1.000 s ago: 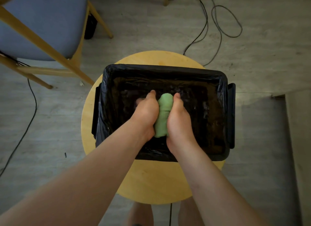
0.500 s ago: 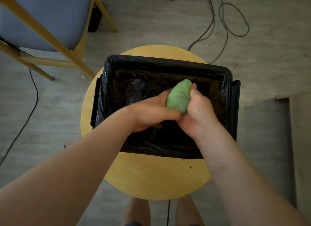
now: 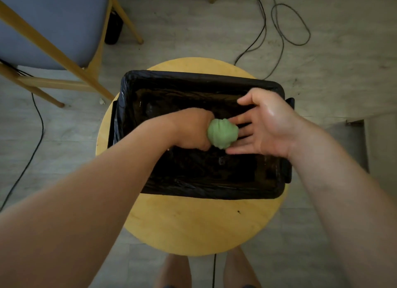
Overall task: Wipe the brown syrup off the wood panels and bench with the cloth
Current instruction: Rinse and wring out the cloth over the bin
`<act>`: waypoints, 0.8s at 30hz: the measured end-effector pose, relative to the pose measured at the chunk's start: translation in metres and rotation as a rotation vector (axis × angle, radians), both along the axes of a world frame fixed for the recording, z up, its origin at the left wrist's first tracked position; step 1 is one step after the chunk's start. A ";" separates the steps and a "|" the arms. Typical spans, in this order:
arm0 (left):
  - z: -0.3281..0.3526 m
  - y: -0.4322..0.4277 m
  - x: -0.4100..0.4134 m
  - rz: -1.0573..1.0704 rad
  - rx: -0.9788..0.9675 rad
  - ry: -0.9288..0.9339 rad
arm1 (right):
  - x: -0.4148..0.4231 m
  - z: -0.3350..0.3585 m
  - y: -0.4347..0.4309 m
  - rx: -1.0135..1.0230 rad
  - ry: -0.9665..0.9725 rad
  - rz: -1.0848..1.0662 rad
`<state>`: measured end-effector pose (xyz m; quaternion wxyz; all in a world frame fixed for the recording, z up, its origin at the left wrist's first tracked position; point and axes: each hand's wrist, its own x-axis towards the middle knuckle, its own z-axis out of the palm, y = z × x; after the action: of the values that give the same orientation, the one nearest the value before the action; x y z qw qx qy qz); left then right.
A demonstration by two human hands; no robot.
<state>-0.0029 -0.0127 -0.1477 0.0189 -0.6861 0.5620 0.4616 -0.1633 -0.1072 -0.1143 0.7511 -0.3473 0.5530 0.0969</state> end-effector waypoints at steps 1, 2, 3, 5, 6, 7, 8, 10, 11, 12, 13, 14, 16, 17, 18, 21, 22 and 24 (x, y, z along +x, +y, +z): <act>0.001 -0.003 -0.003 -0.053 -0.048 -0.087 | 0.002 0.000 -0.004 0.044 -0.026 0.064; 0.000 -0.006 -0.006 -0.086 -0.095 -0.141 | 0.004 0.000 -0.007 0.065 -0.057 0.136; -0.002 -0.008 -0.009 -0.103 -0.156 -0.177 | 0.006 -0.002 -0.008 0.080 -0.086 0.208; -0.003 -0.011 -0.010 -0.075 -0.296 -0.208 | 0.010 -0.007 -0.009 0.103 -0.115 0.329; -0.003 -0.011 -0.009 -0.044 -0.356 -0.208 | 0.011 -0.010 -0.009 0.108 -0.115 0.369; -0.001 -0.011 -0.008 -0.028 -0.385 -0.211 | 0.013 -0.013 -0.010 0.107 -0.106 0.390; 0.000 -0.010 -0.007 -0.042 -0.403 -0.224 | 0.014 -0.015 -0.011 0.106 -0.085 0.400; -0.001 -0.007 -0.005 -0.155 -0.405 -0.270 | 0.018 -0.017 -0.011 0.094 -0.034 0.452; 0.000 -0.004 -0.005 -0.214 -0.390 -0.297 | 0.020 -0.018 -0.010 0.075 -0.015 0.500; 0.000 0.000 -0.004 -0.251 -0.369 -0.325 | 0.021 -0.018 -0.007 0.039 0.001 0.552; 0.001 0.002 -0.003 -0.268 -0.352 -0.348 | 0.023 -0.018 -0.002 -0.025 0.018 0.607; 0.003 0.003 -0.003 -0.273 -0.331 -0.365 | 0.024 -0.019 0.003 -0.133 0.040 0.666; 0.009 0.005 -0.001 -0.284 -0.277 -0.394 | 0.025 -0.023 0.015 -0.460 0.076 0.810; 0.011 0.005 -0.001 -0.302 -0.245 -0.398 | 0.023 -0.025 0.020 -0.638 0.069 0.884; 0.012 0.006 -0.001 -0.315 -0.202 -0.386 | 0.021 -0.027 0.024 -0.806 0.039 0.957; 0.011 0.007 0.000 -0.305 -0.056 -0.301 | 0.014 -0.031 0.032 -1.252 -0.075 1.154; 0.014 0.007 -0.001 -0.258 -0.005 -0.248 | 0.012 -0.033 0.032 -1.374 -0.090 1.193; 0.019 0.009 0.003 -0.004 0.148 0.011 | 0.009 -0.035 0.033 -1.546 -0.123 1.222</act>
<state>-0.0004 -0.0036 -0.1288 0.0677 -0.6791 0.5278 0.5056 -0.1538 -0.0738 -0.1493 0.1654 -0.9729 0.1496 0.0619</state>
